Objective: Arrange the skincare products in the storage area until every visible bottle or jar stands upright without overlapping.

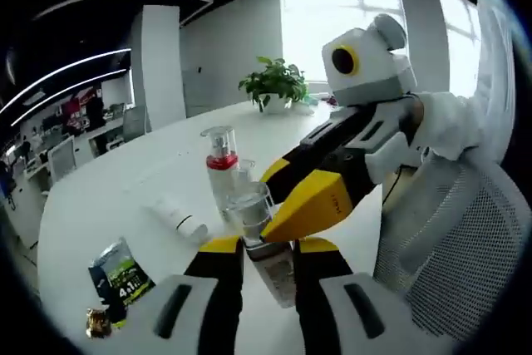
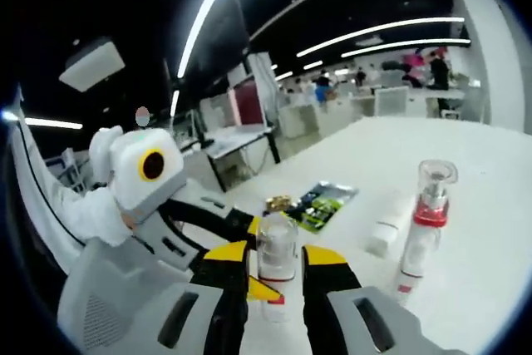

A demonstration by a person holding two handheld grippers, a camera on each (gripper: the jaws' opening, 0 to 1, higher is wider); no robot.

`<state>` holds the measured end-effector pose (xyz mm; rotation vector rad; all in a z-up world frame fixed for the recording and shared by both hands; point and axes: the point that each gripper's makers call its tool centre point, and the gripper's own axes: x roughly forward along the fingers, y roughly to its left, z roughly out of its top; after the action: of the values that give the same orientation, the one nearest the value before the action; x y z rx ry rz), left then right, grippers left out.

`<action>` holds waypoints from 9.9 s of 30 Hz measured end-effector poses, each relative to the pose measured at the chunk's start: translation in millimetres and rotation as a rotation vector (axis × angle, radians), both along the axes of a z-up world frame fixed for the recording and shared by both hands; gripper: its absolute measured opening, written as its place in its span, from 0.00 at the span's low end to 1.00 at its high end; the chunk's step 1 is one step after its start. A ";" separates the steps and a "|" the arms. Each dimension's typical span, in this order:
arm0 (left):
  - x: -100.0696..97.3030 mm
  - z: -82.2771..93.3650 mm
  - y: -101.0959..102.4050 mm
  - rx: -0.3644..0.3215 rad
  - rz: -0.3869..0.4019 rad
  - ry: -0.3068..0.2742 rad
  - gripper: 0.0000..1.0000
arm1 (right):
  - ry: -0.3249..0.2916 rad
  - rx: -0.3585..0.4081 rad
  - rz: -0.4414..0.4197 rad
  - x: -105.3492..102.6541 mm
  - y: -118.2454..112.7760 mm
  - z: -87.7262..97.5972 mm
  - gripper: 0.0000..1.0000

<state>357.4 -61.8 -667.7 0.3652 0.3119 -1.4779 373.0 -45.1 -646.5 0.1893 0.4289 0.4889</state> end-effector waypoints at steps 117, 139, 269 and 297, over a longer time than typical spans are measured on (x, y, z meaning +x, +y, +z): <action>47.1 -65.8 -79.2 -0.070 -0.410 0.043 0.17 | -0.100 -0.441 -0.156 41.8 -68.6 -19.2 0.10; 51.6 -67.5 -83.4 -0.035 -0.446 0.042 0.18 | -0.101 -0.434 -0.153 43.0 -67.0 -20.2 0.15; 79.1 -25.6 -12.0 0.138 0.121 -0.013 0.58 | 0.065 -0.483 -0.173 10.8 -108.0 -35.3 0.61; 104.2 -2.3 70.4 0.132 0.317 -0.051 0.79 | 0.030 -0.425 -0.145 -2.1 -85.1 -23.5 0.82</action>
<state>461.6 8.5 -670.0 0.4375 0.4084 -1.1388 370.9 -130.1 -670.0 -0.1817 0.5338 0.2444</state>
